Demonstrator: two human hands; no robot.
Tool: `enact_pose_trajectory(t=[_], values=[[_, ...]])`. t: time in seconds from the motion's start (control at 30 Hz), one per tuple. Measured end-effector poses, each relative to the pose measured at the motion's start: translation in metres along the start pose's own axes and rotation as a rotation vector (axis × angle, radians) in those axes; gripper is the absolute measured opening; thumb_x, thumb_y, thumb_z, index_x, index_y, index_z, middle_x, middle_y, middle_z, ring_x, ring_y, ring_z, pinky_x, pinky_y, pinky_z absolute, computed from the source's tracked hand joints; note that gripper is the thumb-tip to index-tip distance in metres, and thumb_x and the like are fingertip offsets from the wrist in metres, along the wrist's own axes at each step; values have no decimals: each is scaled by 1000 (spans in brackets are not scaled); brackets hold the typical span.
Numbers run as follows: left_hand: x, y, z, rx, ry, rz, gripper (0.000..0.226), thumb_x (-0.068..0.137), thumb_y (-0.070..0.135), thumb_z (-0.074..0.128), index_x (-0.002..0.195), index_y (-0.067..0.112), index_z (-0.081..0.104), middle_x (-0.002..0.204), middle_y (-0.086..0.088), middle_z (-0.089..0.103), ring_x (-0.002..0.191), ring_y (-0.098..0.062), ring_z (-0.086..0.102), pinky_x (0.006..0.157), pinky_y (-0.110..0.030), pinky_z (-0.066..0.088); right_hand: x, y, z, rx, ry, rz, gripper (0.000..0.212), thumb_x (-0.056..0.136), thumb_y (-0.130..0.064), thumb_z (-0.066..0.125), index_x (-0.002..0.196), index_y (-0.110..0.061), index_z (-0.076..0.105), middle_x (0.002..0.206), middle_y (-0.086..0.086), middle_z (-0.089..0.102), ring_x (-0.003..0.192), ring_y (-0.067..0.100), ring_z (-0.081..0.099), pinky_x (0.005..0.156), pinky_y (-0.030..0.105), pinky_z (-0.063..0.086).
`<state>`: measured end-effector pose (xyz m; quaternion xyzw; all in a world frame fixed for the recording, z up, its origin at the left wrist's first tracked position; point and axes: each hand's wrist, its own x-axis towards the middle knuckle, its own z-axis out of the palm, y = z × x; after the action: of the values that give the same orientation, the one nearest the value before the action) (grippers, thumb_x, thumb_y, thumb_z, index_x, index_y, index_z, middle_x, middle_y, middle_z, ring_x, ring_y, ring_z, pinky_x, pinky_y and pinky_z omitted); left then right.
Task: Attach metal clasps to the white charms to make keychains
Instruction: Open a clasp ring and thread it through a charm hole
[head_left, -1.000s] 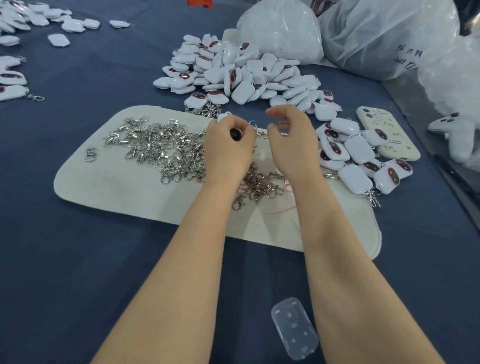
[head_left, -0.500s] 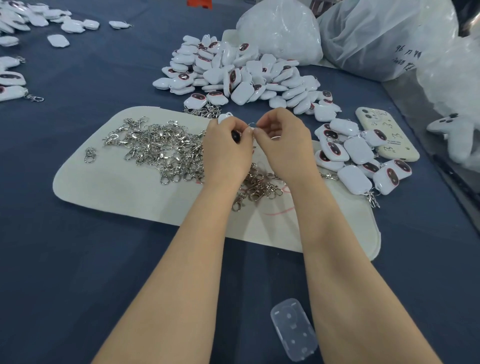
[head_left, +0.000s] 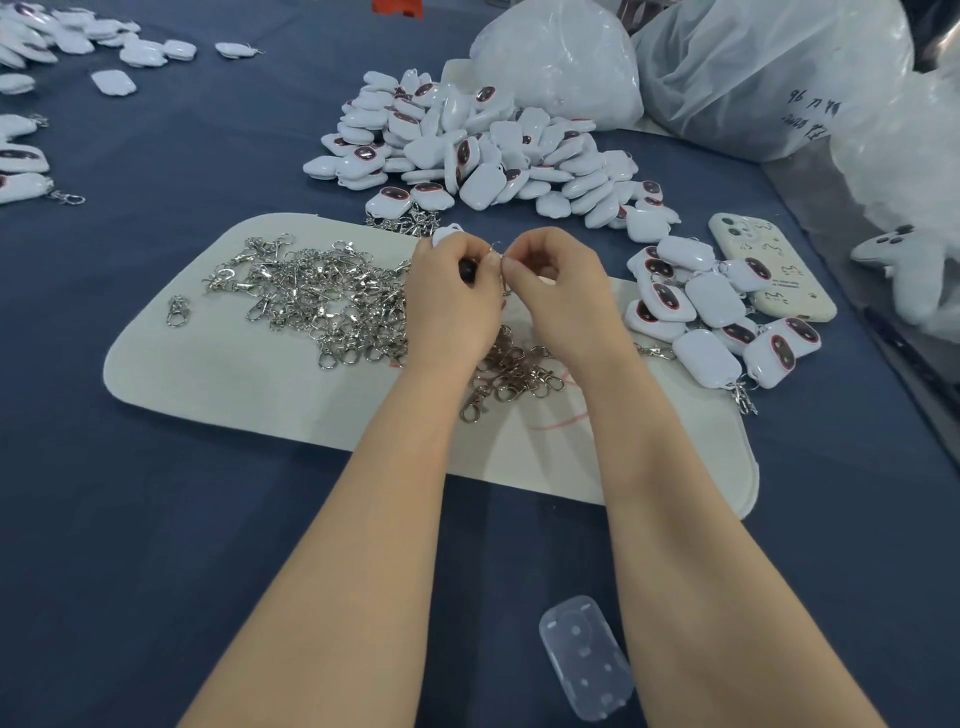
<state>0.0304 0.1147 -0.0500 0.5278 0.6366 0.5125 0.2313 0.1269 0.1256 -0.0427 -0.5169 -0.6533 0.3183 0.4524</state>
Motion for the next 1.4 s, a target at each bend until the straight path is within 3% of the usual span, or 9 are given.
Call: enact_pose_trajectory(t=[0.3,0.53,0.73,0.87,0.97,1.03,1.17,1.3,1.4], values=[[1,3,2,-50,-15,-35,7,90,15,58,84,14,61,104,-16,62,81,-16,54,83,-28,44,2,2,4,74,112,19,9,88,-8,59,89,-17,58,84,-6,62,86,15,62,84,29,51],[-1,4,2,-49,-31,-61,10,89,21,59,83,17,66,100,-13,64,86,-20,59,84,-29,47,3,6,3,-77,104,-36,11,91,-7,54,91,-18,59,84,-11,60,74,-2,53,68,4,40],[-2,3,1,-74,-11,-79,7,85,16,60,80,15,65,95,-12,65,85,-20,59,81,-29,47,2,3,3,-100,61,-55,16,91,-3,50,92,-17,58,88,-10,60,78,-1,54,69,2,38],[-2,4,1,-144,-5,-120,17,85,13,61,69,20,61,71,2,61,68,-14,53,71,-27,45,2,2,4,-63,78,-48,11,90,-6,54,90,-17,57,83,-13,59,76,-2,54,70,5,41],[-2,4,1,-153,0,-115,23,85,11,62,66,23,58,66,9,58,65,-10,52,72,-26,45,3,2,3,-54,88,-25,8,88,-9,58,88,-17,58,76,-16,57,69,-7,52,67,5,40],[-1,3,1,-129,0,-87,18,86,11,61,71,20,60,73,3,62,70,-12,54,75,-27,46,4,2,2,-49,94,0,7,87,-10,60,87,-16,59,75,-15,57,70,-1,53,67,7,42],[1,1,2,-40,0,-65,8,89,15,60,82,15,63,100,-13,64,87,-21,59,84,-30,47,3,-1,1,34,70,59,6,85,-8,62,86,-14,61,77,-7,60,76,13,58,81,33,52],[1,0,0,26,28,-42,7,90,14,57,88,13,63,106,-13,60,82,-16,53,74,-18,38,1,-4,3,110,30,99,9,85,-8,65,82,-15,60,79,-3,62,80,15,59,88,42,52],[-1,1,0,34,41,-25,9,91,15,57,91,10,64,106,-10,55,86,-19,55,77,-19,39,1,-4,2,133,11,110,6,86,-7,64,86,-12,59,85,4,63,84,21,60,90,46,51]])
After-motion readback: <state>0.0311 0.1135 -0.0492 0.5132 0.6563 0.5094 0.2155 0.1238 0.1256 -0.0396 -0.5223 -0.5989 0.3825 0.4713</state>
